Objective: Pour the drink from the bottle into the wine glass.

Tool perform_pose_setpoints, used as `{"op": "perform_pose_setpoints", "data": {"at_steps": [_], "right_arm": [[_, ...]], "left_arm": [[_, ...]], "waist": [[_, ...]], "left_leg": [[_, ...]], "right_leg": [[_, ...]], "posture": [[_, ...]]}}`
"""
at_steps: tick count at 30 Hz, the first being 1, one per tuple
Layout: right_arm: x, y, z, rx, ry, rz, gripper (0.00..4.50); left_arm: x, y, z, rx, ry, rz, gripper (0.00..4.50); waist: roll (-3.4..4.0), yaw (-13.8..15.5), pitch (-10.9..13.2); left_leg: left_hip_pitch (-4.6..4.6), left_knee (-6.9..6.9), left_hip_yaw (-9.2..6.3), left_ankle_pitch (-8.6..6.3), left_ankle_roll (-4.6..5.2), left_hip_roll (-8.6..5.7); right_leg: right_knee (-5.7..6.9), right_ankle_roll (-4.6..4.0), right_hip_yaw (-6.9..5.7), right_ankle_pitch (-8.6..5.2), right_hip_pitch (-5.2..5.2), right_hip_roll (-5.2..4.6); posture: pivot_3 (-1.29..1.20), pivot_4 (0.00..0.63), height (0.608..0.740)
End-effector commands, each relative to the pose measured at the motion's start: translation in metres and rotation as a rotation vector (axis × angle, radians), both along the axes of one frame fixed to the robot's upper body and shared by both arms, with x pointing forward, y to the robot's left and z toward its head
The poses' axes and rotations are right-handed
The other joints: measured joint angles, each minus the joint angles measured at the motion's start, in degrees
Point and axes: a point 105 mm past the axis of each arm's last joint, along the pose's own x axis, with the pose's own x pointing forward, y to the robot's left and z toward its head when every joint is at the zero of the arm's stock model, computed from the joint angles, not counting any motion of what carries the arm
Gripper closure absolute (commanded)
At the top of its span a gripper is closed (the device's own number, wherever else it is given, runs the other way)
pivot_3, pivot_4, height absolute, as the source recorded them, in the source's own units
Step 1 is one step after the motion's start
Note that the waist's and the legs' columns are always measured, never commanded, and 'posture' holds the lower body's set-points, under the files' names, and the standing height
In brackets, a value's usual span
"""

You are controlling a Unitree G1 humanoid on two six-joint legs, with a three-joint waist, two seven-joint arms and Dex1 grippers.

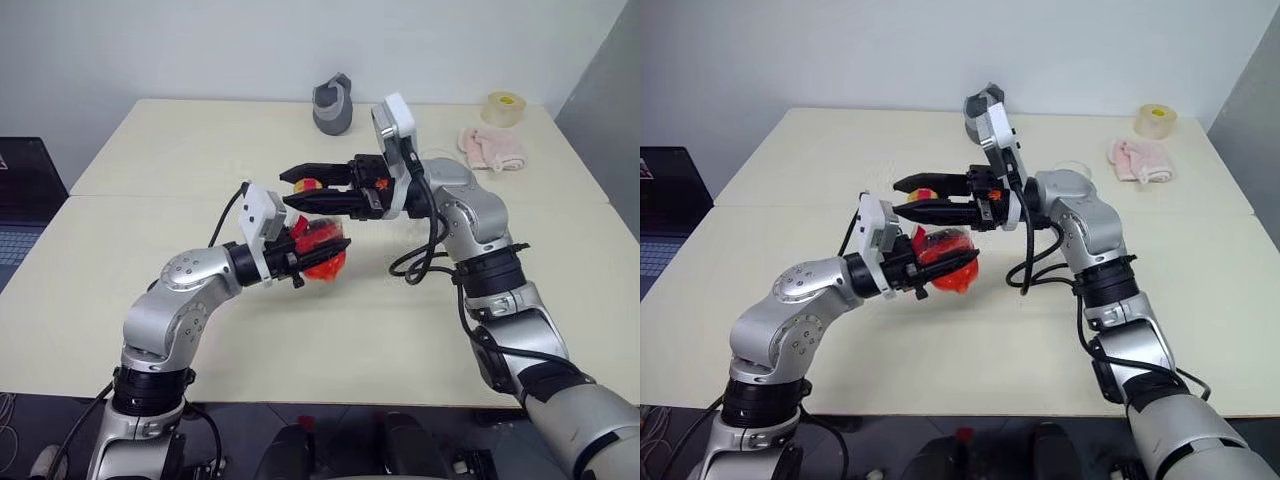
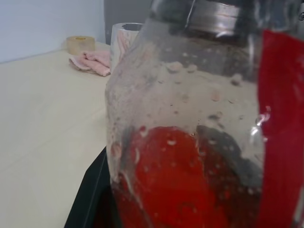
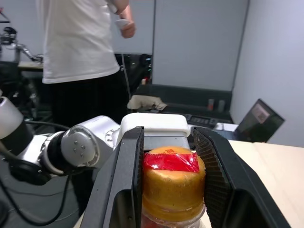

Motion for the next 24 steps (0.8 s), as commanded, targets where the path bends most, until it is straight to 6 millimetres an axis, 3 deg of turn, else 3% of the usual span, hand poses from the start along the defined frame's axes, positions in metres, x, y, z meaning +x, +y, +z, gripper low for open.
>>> {"op": "perform_pose_setpoints", "data": {"at_steps": [1,8,14,19,24], "right_arm": [[-0.009,0.008,0.003,-0.043,-0.044,0.050,2.48],[-0.008,-0.016,0.002,-0.059,-0.069,-0.036,0.08],[-0.014,-0.040,0.006,-0.056,-0.048,-0.184,0.03],[-0.004,-0.031,0.010,-0.027,-0.007,-0.428,0.03],[0.005,-0.018,0.012,-0.006,-0.027,-0.578,0.03]], "left_arm": [[-0.021,-0.010,0.012,-0.011,-0.053,-0.099,2.68],[-0.015,0.002,0.008,-0.022,-0.016,-0.023,2.68],[-0.012,0.022,-0.007,-0.027,0.038,0.099,2.68],[0.014,0.028,-0.010,-0.024,-0.008,0.184,2.68],[0.041,0.021,-0.007,-0.023,-0.072,0.218,2.68]], "waist": [[0.00,0.1,0.0],[0.01,0.8,0.0],[0.01,0.8,0.0],[0.01,0.8,0.0],[0.00,1.0,0.0]], "left_leg": [[0.00,0.00,-0.01,0.00,0.00,0.00],[-0.04,0.03,-0.03,0.00,0.00,-0.05],[-0.06,0.00,-0.02,-0.01,0.00,0.00],[-0.02,0.02,-0.04,-0.01,0.00,0.05],[-0.05,0.03,-0.02,0.00,-0.01,-0.03]], "right_leg": [[-0.01,0.00,-0.01,0.00,0.00,-0.02],[-0.10,0.00,-0.05,0.00,0.04,-0.02],[-0.10,0.00,-0.02,0.00,0.02,-0.08],[0.04,-0.03,-0.03,0.01,0.00,-0.05],[-0.03,-0.03,-0.04,0.02,0.01,-0.04]], "posture": [[0.00,0.150,0.740],[0.00,0.150,0.740],[0.00,0.150,0.740],[0.00,0.150,0.740],[0.00,0.150,0.740]]}}
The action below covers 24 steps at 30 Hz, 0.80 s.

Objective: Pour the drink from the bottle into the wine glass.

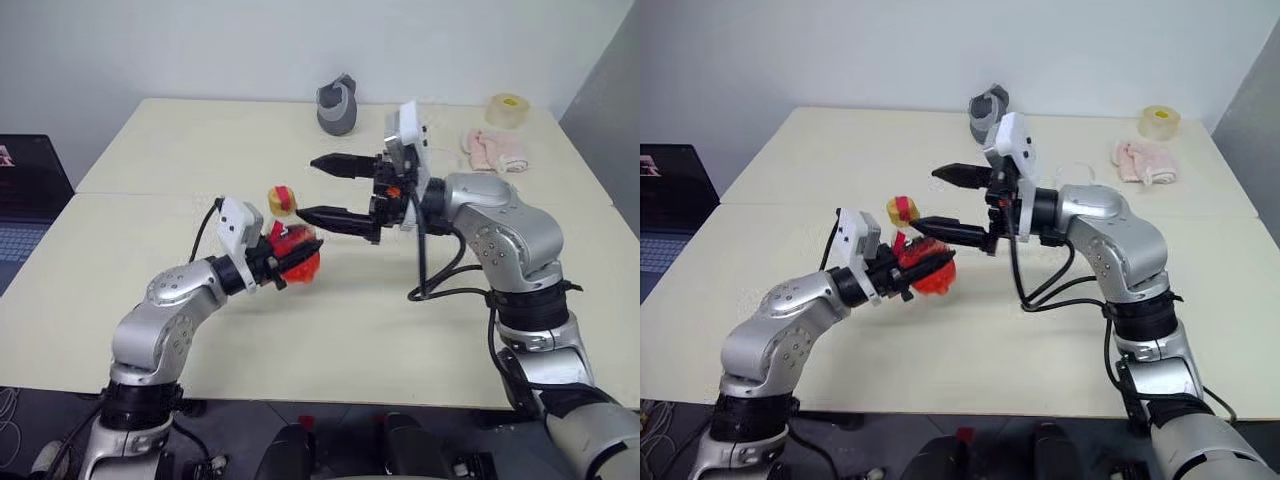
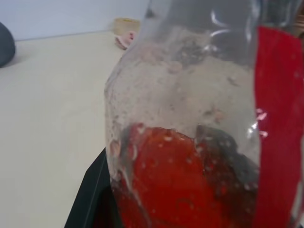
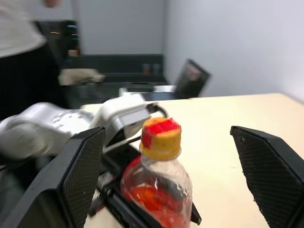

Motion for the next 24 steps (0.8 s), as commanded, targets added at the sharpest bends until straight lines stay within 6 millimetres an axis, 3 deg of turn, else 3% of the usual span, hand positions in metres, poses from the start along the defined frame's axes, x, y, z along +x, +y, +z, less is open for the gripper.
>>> {"op": "perform_pose_setpoints", "data": {"at_steps": [1,9,16,19,24], "right_arm": [[0.003,0.007,0.013,0.026,-0.056,-0.089,0.03],[0.013,0.029,0.014,0.070,-0.065,-0.126,0.03],[0.023,0.031,0.002,0.040,-0.054,-0.163,0.03],[0.026,0.029,-0.001,0.033,-0.045,-0.172,0.66],[0.028,0.029,-0.005,0.010,-0.043,-0.169,2.38]], "left_arm": [[0.012,-0.009,0.014,0.010,-0.097,-0.005,2.68],[0.027,-0.024,0.012,0.000,-0.127,-0.038,2.68],[0.024,-0.024,0.011,-0.003,-0.129,-0.052,2.68],[0.024,-0.024,0.012,-0.003,-0.130,-0.053,2.68],[0.024,-0.024,0.013,-0.005,-0.135,-0.052,2.68]], "waist": [[0.00,0.0,0.0],[0.00,-0.6,0.0],[0.00,-0.5,0.0],[0.00,-0.5,0.0],[0.00,-0.6,0.0]], "left_leg": [[-0.01,0.00,0.01,0.00,0.00,-0.03],[-0.02,-0.02,0.04,0.00,0.00,-0.02],[-0.03,-0.01,0.03,0.00,0.00,-0.04],[-0.03,-0.01,0.02,0.00,0.00,-0.03],[-0.03,-0.01,0.03,0.00,0.00,-0.03]], "right_leg": [[0.00,0.00,0.00,0.00,0.00,0.00],[-0.02,0.01,0.02,0.00,-0.05,0.00],[0.02,0.01,0.03,0.00,-0.07,0.01],[0.03,0.01,0.02,0.00,-0.07,0.01],[0.03,0.01,0.03,0.00,-0.07,0.02]], "posture": [[0.00,0.150,0.740],[0.00,0.150,0.740],[0.00,0.150,0.740],[0.00,0.150,0.740],[0.00,0.150,0.740]]}}
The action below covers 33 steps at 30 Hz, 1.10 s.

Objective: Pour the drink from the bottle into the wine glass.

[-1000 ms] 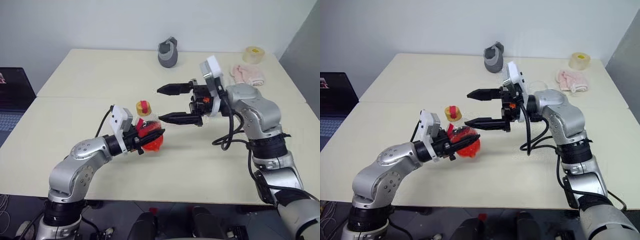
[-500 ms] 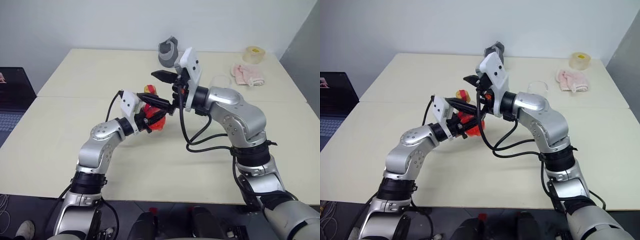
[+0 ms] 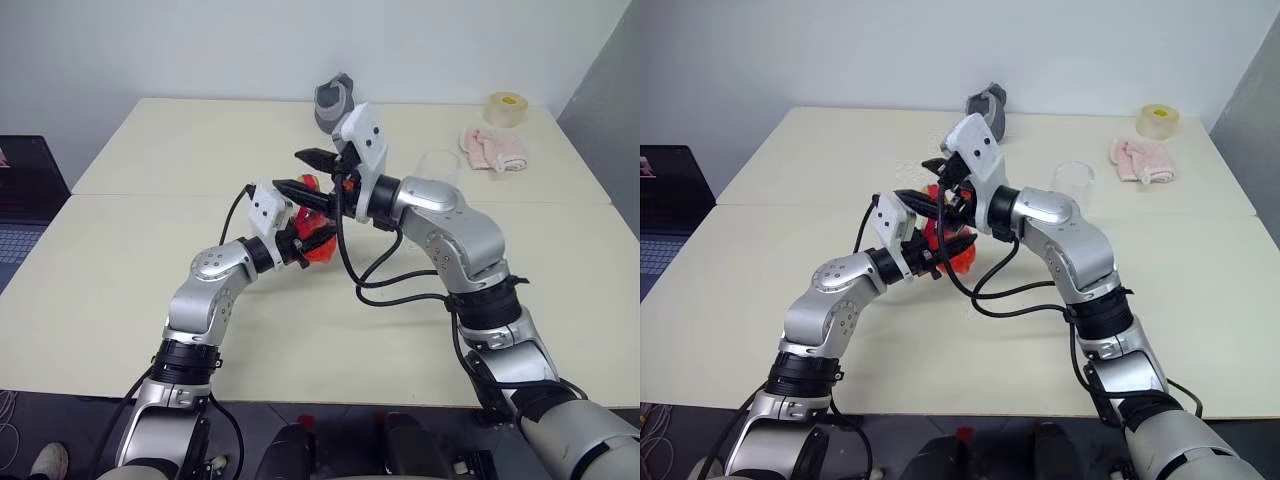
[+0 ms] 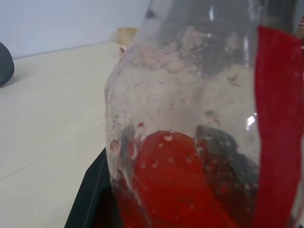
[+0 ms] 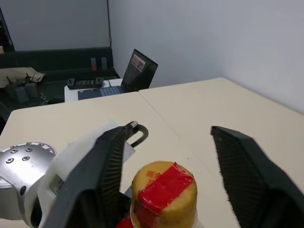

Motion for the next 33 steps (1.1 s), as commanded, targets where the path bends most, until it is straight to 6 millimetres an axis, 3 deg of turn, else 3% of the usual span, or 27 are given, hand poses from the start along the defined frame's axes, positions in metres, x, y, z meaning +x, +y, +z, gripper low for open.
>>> {"op": "perform_pose_setpoints", "data": {"at_steps": [1,2,3,12,23,30,33], "right_arm": [[-0.004,0.002,0.008,0.001,-0.041,0.019,2.76],[-0.004,0.002,0.008,0.002,-0.037,0.020,3.14],[-0.004,0.001,0.008,0.003,-0.035,0.021,3.24],[-0.008,0.002,0.015,0.023,-0.035,0.092,3.23],[-0.030,-0.003,0.014,-0.023,-0.104,0.580,3.23],[-0.029,0.001,0.006,-0.063,-0.101,0.693,3.23],[-0.026,0.000,0.007,-0.050,-0.071,0.697,2.25]], "left_arm": [[-0.003,-0.001,0.020,-0.013,-0.085,-0.011,2.68],[-0.003,-0.001,0.021,-0.014,-0.087,-0.010,2.68],[-0.003,-0.002,0.021,-0.015,-0.089,-0.009,2.68],[-0.008,-0.002,0.029,-0.017,-0.107,-0.021,2.68],[-0.082,-0.004,0.043,0.037,-0.052,-0.240,2.68],[-0.091,0.000,0.046,0.035,-0.030,-0.210,2.68],[-0.090,0.003,0.046,0.037,-0.031,-0.189,2.68]], "waist": [[0.00,0.0,0.0],[0.00,0.0,0.0],[0.00,0.0,0.0],[0.00,0.0,0.0],[0.01,-1.0,0.0],[0.01,-1.2,0.0],[0.02,-1.2,0.0]], "left_leg": [[0.00,0.00,0.00,0.00,0.00,0.00],[0.00,0.00,0.00,0.00,0.00,0.01],[0.00,0.00,-0.01,0.00,0.00,0.00],[0.00,0.00,0.00,0.00,0.00,0.00],[0.03,-0.01,-0.03,-0.01,0.02,0.05],[0.05,0.00,-0.06,-0.01,0.02,0.05],[0.04,-0.01,-0.06,-0.01,0.01,0.06]], "right_leg": [[0.00,0.00,0.00,0.00,0.00,0.00],[0.01,0.00,0.00,0.00,0.00,0.00],[0.00,0.00,0.00,0.00,0.00,0.00],[0.00,0.00,0.00,0.00,0.00,0.00],[0.02,0.00,-0.01,0.00,0.03,0.03],[0.01,0.00,-0.03,0.00,0.07,0.03],[0.01,0.00,-0.03,0.00,0.06,0.02]], "posture": [[0.00,0.150,0.740],[0.00,0.150,0.740],[0.00,0.150,0.740],[0.00,0.150,0.740],[0.00,0.150,0.740],[0.00,0.150,0.740],[0.00,0.150,0.740]]}}
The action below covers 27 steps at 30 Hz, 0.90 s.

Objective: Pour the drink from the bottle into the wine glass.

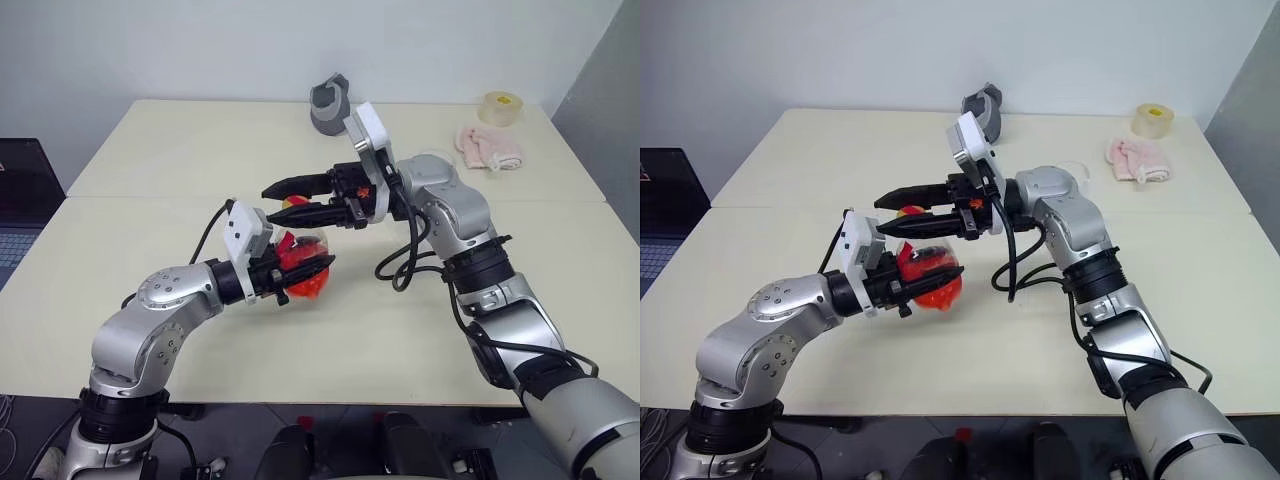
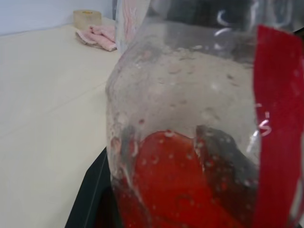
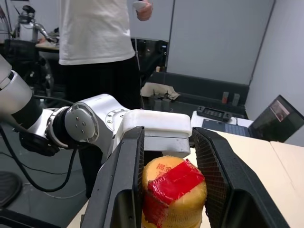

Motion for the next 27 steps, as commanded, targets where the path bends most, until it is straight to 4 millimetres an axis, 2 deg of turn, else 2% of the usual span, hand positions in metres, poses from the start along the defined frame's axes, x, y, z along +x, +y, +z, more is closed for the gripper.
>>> {"op": "perform_pose_setpoints", "data": {"at_steps": [1,6,7,10,14,19,27], "right_arm": [[0.009,-0.007,0.001,-0.019,-0.008,-0.040,1.89],[0.006,-0.021,0.001,-0.032,0.008,-0.049,0.13],[0.005,-0.026,0.001,-0.035,0.010,-0.056,0.03],[0.001,-0.048,0.006,-0.037,0.006,-0.154,0.03],[-0.001,-0.055,0.010,-0.023,0.032,-0.257,0.03],[0.005,-0.050,0.019,0.030,0.037,-0.440,0.03],[0.021,-0.031,0.015,0.068,0.028,-0.646,0.03]], "left_arm": [[-0.016,-0.007,0.030,-0.039,-0.134,-0.063,2.68],[-0.011,-0.001,0.034,-0.045,-0.142,-0.023,2.68],[-0.012,0.002,0.033,-0.042,-0.139,-0.017,2.68],[-0.004,0.017,0.025,-0.018,-0.118,0.048,2.68],[0.009,0.025,0.018,-0.005,-0.116,0.103,2.68],[0.028,0.027,0.009,0.003,-0.114,0.144,2.68],[0.052,0.007,0.009,-0.030,-0.150,0.122,2.68]], "waist": [[0.00,0.0,0.0],[0.00,0.2,0.0],[0.00,0.3,0.0],[0.00,0.6,0.0],[0.01,0.9,0.0],[0.00,1.3,0.0],[0.00,1.5,0.0]], "left_leg": [[0.00,0.00,0.00,0.00,0.00,0.00],[-0.01,0.00,0.00,0.00,-0.01,0.00],[-0.01,0.00,0.01,0.00,-0.01,-0.01],[-0.03,0.00,0.00,0.00,0.00,0.00],[-0.03,0.00,0.06,0.00,0.00,0.00],[-0.01,-0.01,0.04,0.00,0.00,0.04],[-0.06,0.01,0.05,0.01,-0.01,-0.03]], "right_leg": [[-0.01,0.00,0.00,0.00,0.00,0.00],[-0.03,0.00,0.00,0.00,0.00,-0.03],[-0.03,0.00,0.01,0.00,0.00,-0.04],[-0.07,0.00,0.00,0.00,0.00,-0.04],[-0.05,0.00,0.05,0.00,-0.02,-0.05],[-0.01,-0.01,0.03,0.00,-0.02,-0.03],[-0.06,0.00,0.01,0.00,-0.02,-0.04]], "posture": [[0.00,0.150,0.740],[0.00,0.150,0.740],[0.00,0.150,0.740],[0.00,0.150,0.740],[0.00,0.150,0.740],[0.00,0.150,0.740],[0.00,0.150,0.740]]}}
